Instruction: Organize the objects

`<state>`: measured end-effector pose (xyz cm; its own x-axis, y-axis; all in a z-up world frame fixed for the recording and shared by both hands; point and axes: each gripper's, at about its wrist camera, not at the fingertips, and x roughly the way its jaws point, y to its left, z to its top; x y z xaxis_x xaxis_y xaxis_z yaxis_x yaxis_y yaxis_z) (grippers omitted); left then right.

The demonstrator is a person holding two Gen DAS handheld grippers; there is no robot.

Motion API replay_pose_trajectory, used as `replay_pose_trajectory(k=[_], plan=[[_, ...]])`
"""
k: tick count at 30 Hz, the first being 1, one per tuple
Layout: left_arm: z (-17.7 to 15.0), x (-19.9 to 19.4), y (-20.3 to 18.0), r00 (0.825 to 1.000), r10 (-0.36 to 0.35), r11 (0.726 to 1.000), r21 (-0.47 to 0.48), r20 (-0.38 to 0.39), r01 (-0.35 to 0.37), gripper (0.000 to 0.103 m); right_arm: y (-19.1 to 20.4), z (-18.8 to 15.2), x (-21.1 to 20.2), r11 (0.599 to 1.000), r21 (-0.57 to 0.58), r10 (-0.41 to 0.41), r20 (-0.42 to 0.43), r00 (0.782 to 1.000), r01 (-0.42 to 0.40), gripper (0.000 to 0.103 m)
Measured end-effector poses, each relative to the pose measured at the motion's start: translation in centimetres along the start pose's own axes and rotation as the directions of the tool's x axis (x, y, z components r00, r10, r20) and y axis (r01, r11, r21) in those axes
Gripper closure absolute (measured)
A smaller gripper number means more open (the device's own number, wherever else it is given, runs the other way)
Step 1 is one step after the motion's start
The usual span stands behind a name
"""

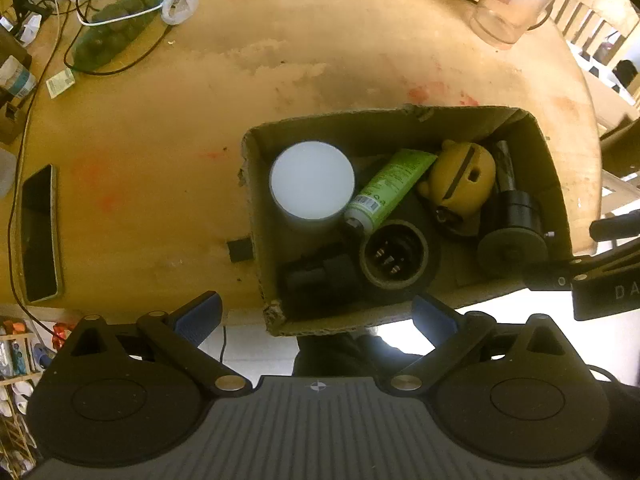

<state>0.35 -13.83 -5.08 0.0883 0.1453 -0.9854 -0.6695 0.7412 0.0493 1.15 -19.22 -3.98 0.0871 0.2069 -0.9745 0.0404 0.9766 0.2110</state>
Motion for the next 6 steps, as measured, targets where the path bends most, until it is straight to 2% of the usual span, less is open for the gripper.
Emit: replay_pose_trajectory(k=[6], plan=[[0.54,-0.03,0.3,1.0,-0.025,1.0,-0.012,0.007,0.025,0.0,-0.24,0.46,-0.08,1.0,0.008,0.002,0.006,1.0,-0.002,0.0]])
